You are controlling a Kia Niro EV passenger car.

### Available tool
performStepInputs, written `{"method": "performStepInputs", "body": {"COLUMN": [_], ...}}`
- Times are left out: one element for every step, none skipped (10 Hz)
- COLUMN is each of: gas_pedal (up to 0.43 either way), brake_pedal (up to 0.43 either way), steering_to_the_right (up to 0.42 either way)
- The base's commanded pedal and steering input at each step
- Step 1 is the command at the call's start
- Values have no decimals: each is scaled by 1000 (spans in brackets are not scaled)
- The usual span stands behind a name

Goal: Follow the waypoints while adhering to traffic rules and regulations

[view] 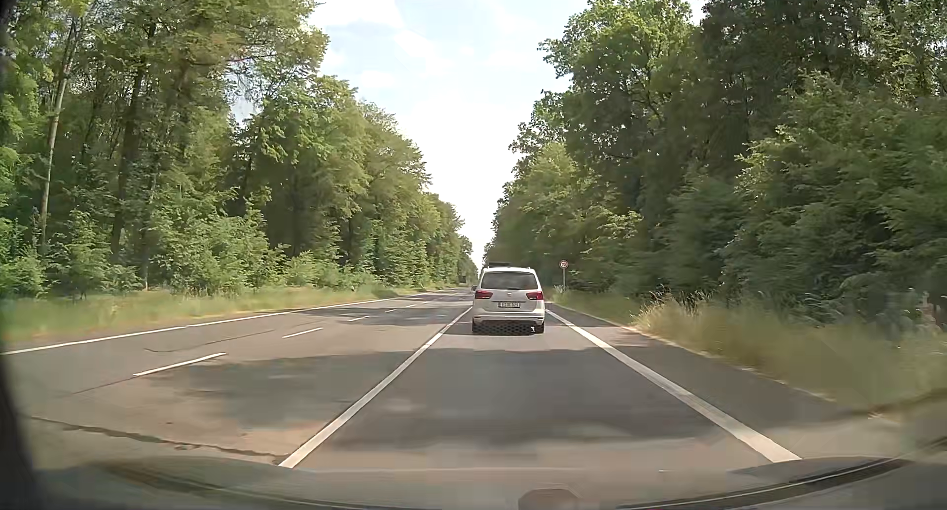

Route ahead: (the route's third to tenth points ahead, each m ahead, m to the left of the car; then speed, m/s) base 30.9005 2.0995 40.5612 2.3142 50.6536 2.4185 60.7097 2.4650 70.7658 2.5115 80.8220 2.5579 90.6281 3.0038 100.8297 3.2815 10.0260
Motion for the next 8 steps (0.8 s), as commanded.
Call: {"method": "performStepInputs", "body": {"gas_pedal": [177,177,157,130,130,110,87,20], "brake_pedal": [30,37,30,37,37,37,37,30], "steering_to_the_right": [2,1,1,1,1,1,0,-1]}}
